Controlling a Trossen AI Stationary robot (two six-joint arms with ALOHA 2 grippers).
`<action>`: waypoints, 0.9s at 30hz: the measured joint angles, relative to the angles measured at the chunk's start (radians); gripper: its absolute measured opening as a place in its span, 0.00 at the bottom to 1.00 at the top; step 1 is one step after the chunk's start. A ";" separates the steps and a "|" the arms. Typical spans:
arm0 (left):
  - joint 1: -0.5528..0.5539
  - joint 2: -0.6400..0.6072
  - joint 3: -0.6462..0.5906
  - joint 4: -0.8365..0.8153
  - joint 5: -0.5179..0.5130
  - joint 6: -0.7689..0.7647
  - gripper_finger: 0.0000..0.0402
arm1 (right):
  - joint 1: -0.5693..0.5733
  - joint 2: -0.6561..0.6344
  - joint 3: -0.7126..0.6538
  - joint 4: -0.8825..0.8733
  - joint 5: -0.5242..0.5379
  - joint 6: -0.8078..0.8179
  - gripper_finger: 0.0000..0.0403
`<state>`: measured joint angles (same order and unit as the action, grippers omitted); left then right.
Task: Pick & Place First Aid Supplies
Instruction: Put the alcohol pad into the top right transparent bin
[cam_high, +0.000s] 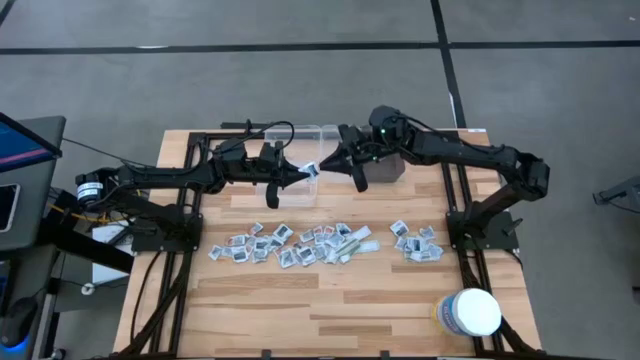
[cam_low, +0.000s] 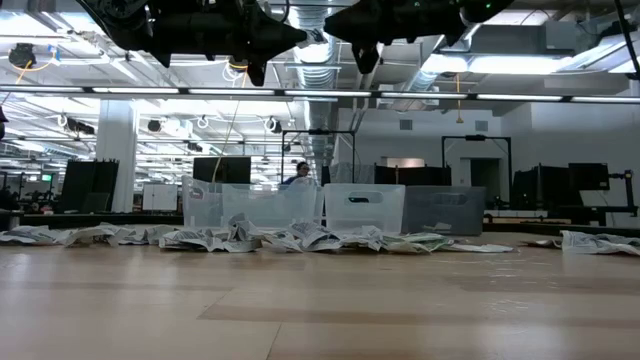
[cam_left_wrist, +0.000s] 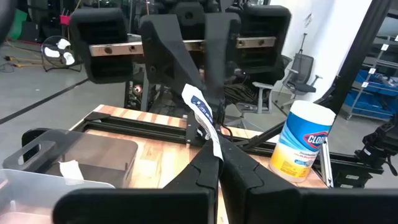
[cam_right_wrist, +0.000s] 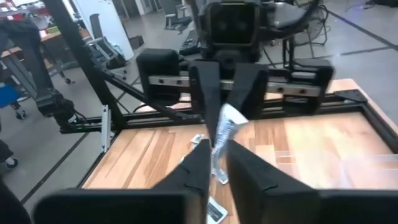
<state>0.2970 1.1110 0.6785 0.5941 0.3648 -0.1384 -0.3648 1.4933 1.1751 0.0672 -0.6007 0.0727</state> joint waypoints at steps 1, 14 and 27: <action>0.000 0.000 0.000 0.000 0.000 0.000 0.01 | 0.003 0.000 0.000 -0.001 -0.001 0.002 0.17; -0.007 0.000 -0.001 0.013 -0.002 -0.001 0.01 | 0.046 0.000 0.000 -0.010 0.053 0.052 0.56; -0.022 0.000 -0.001 0.095 0.005 0.078 0.01 | 0.056 0.000 0.000 0.013 0.104 0.048 0.48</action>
<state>0.2749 1.1114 0.6777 0.6889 0.3695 -0.0600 -0.3085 1.4933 1.1751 0.0798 -0.4969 0.1211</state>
